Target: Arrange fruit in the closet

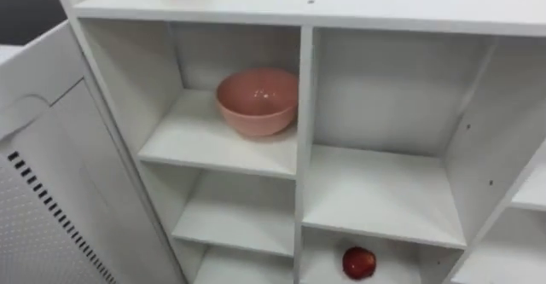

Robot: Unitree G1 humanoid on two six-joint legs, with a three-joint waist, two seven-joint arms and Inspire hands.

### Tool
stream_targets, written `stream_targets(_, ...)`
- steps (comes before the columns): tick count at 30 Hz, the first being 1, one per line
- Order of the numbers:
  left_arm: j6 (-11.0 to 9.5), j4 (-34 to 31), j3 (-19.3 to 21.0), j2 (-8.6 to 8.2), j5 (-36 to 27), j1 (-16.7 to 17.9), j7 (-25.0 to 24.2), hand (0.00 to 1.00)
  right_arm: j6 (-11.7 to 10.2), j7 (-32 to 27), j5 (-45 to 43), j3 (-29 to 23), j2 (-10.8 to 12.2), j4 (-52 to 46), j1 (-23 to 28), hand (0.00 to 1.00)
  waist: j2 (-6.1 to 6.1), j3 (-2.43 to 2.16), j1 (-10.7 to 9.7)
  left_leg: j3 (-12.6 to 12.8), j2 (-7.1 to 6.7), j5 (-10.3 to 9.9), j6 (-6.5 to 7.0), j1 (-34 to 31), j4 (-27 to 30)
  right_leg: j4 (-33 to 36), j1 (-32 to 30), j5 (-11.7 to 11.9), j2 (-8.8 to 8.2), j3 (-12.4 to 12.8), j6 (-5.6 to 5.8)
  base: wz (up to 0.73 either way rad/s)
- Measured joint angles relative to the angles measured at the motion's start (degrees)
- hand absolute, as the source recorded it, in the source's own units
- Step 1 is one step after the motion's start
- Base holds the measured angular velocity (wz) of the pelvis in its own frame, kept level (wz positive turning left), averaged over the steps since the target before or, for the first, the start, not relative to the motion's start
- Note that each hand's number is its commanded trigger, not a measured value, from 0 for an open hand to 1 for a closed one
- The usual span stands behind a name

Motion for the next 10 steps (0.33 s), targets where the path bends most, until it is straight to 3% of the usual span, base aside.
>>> stream_targets(5, -0.55, -2.67, 4.19, -0.16, 9.01, 4.31, -0.21, 0.0, -0.21, 1.03, -1.8, -1.31, 0.87, -1.47, 4.85, 0.0, -0.33, -0.12, -1.42, 0.39, 0.16, -0.39, -0.39, 7.37, -2.94, -5.12, 7.91, 1.07, 1.43, 0.61, 0.61, -0.05)
stream_targets(10, -0.53, -4.91, 7.4, -0.92, 15.37, 7.51, 0.26, 0.0, -0.84, 2.02, -3.98, -2.53, 2.2, -3.5, 8.05, 0.0, -0.29, -0.12, -1.35, 1.8, 0.52, -0.7, -0.65, 12.47, -5.34, -7.44, 12.33, 1.67, 2.04, 1.41, 0.67, -0.12)
